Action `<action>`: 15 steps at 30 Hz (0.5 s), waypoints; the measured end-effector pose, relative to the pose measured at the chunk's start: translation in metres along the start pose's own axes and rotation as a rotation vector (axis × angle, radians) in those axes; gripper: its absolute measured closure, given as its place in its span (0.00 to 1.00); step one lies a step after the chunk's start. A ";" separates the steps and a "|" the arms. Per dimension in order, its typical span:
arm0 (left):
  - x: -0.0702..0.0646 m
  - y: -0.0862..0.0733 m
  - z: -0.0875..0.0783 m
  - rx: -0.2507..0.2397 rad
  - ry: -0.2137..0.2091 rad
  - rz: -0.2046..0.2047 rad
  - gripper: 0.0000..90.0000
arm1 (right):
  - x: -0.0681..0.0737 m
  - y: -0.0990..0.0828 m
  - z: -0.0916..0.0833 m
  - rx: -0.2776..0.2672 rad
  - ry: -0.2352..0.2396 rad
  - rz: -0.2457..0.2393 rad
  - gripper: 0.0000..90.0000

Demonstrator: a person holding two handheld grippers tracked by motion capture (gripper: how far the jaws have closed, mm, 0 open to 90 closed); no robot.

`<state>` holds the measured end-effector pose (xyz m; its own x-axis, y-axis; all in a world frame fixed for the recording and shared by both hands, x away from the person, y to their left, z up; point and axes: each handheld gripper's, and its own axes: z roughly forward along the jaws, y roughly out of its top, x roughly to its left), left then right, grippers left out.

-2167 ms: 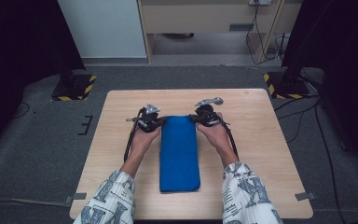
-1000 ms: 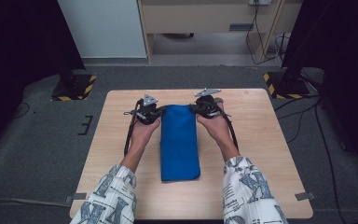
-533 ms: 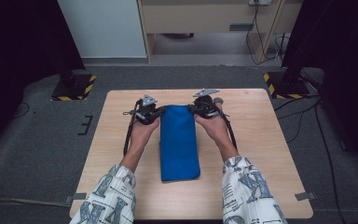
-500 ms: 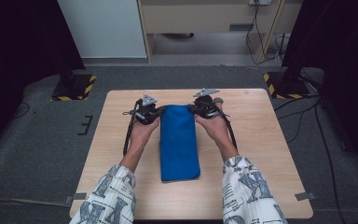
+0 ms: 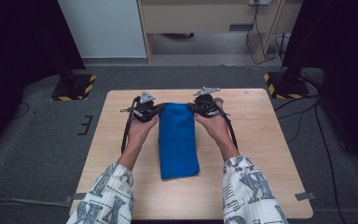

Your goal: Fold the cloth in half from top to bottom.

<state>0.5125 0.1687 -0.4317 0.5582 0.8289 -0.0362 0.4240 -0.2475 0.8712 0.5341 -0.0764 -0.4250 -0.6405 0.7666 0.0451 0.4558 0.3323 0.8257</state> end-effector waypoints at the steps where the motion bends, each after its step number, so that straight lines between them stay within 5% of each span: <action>1: -0.001 0.000 -0.002 0.001 0.000 0.004 0.96 | 0.000 -0.001 -0.001 -0.001 0.002 -0.002 0.96; 15: -0.016 0.002 -0.020 -0.007 -0.012 0.037 0.96 | 0.012 -0.012 -0.026 -0.051 0.016 -0.024 0.96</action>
<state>0.4904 0.1650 -0.4199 0.5822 0.8130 -0.0098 0.3978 -0.2744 0.8755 0.5047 -0.0853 -0.4200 -0.6610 0.7496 0.0333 0.4083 0.3221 0.8542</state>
